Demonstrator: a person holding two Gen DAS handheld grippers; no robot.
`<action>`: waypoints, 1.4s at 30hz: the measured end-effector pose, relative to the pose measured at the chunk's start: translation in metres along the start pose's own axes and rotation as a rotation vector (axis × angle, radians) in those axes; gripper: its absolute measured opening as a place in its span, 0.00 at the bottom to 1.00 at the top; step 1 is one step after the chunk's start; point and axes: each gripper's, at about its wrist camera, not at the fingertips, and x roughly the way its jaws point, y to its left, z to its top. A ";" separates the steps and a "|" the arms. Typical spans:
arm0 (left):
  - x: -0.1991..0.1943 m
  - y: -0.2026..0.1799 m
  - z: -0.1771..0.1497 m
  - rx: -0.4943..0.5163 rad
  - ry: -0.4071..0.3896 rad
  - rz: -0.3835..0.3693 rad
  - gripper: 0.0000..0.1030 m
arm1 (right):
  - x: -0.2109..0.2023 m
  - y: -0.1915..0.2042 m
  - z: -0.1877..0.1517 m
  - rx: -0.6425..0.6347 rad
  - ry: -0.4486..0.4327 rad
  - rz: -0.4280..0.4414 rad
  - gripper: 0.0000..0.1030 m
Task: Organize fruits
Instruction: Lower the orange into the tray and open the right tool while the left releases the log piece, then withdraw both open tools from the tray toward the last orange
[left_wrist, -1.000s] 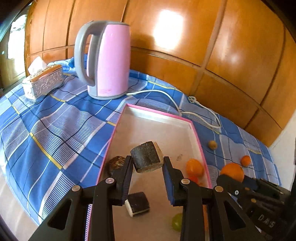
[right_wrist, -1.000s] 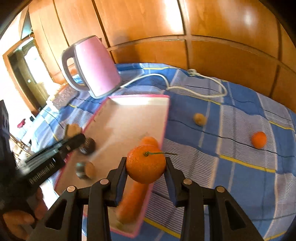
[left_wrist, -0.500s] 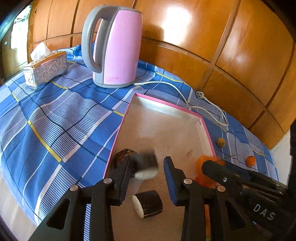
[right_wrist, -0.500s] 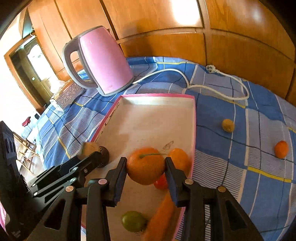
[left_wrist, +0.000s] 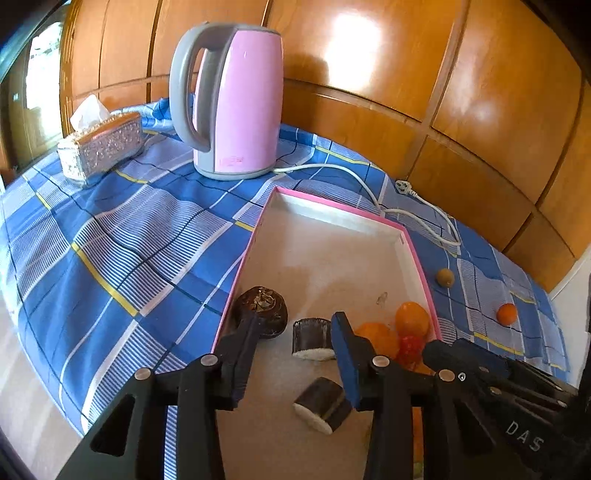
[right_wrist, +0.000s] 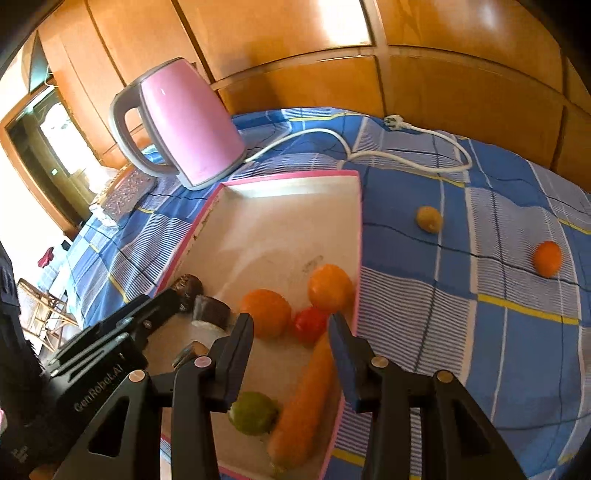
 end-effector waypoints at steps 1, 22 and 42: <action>-0.002 -0.003 -0.001 0.007 -0.005 -0.004 0.40 | -0.001 -0.001 -0.001 0.002 -0.001 -0.005 0.42; -0.013 -0.052 -0.016 0.118 0.014 -0.063 0.40 | -0.027 -0.028 -0.020 0.058 -0.039 -0.107 0.42; -0.005 -0.099 -0.021 0.200 0.037 -0.111 0.40 | -0.042 -0.072 -0.027 0.158 -0.064 -0.175 0.42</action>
